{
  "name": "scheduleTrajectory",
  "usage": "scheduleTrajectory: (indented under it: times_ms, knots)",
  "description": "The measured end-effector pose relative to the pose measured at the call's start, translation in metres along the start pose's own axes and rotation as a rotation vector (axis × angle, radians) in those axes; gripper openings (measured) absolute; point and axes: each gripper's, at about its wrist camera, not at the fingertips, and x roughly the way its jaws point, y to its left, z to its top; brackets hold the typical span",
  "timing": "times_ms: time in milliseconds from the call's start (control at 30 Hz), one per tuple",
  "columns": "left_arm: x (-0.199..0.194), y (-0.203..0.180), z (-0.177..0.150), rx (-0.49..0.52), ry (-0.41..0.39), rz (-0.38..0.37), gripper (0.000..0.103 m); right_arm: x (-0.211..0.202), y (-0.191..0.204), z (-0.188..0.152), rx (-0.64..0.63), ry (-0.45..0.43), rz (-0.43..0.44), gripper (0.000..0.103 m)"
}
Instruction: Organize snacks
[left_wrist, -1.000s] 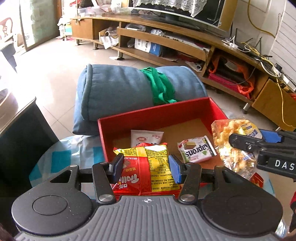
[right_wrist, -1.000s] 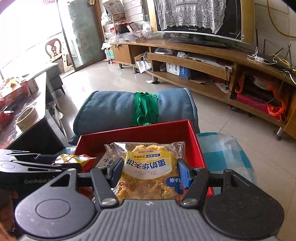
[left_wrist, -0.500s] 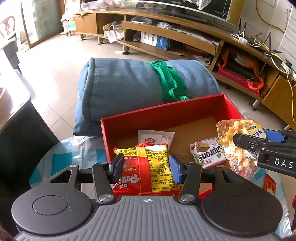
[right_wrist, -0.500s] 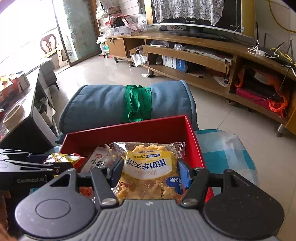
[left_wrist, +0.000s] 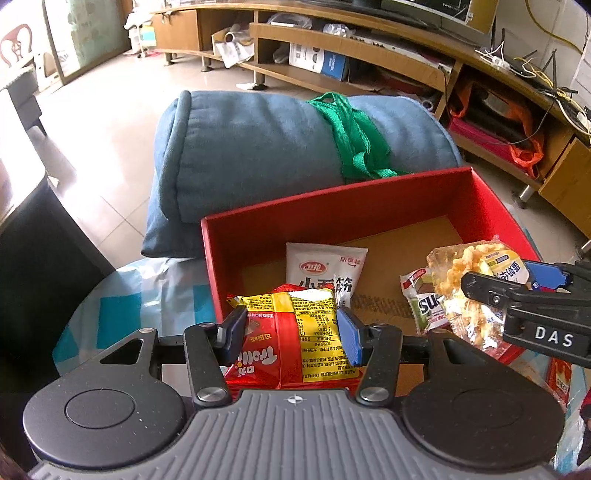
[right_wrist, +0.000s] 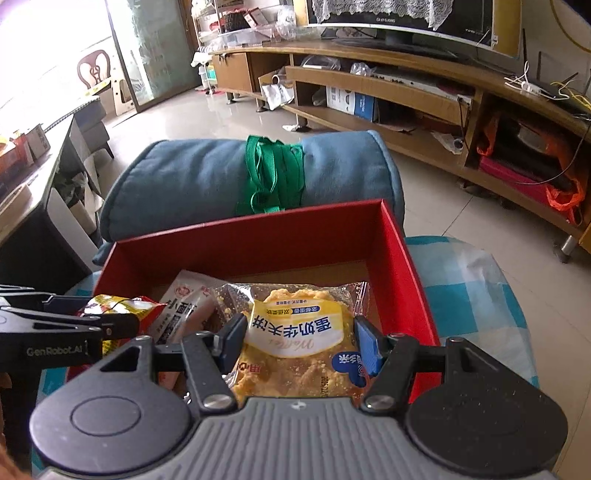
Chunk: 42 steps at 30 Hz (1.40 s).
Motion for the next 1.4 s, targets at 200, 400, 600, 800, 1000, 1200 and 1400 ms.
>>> scheduleTrajectory:
  times_ms: [200,400,600,800,1000,1200,1400]
  knots:
    - [0.007,0.0,-0.002,-0.001,0.016,-0.001,0.06,0.008,0.003,-0.001,-0.015,0.005,0.007,0.061]
    - [0.009,-0.001,-0.003,0.005,0.022,0.001,0.06,0.011,0.002,-0.002,-0.012,0.006,-0.004,0.062]
    - [0.006,-0.001,-0.004,0.004,0.018,0.002,0.065,0.004,0.004,0.002,-0.013,-0.024,-0.004,0.062]
    - [0.0,-0.002,-0.003,0.011,0.002,-0.001,0.068,0.002,0.004,-0.001,-0.008,-0.021,-0.005,0.062]
    - [-0.008,-0.001,-0.004,0.007,-0.013,-0.008,0.069,-0.008,0.008,0.0,-0.007,-0.034,0.004,0.062]
    - [-0.016,0.001,-0.006,0.005,-0.025,-0.014,0.07,-0.017,0.015,-0.001,-0.011,-0.048,0.009,0.062]
    - [-0.025,0.001,-0.008,0.006,-0.038,-0.021,0.071,-0.026,0.021,-0.003,-0.018,-0.061,0.019,0.062]
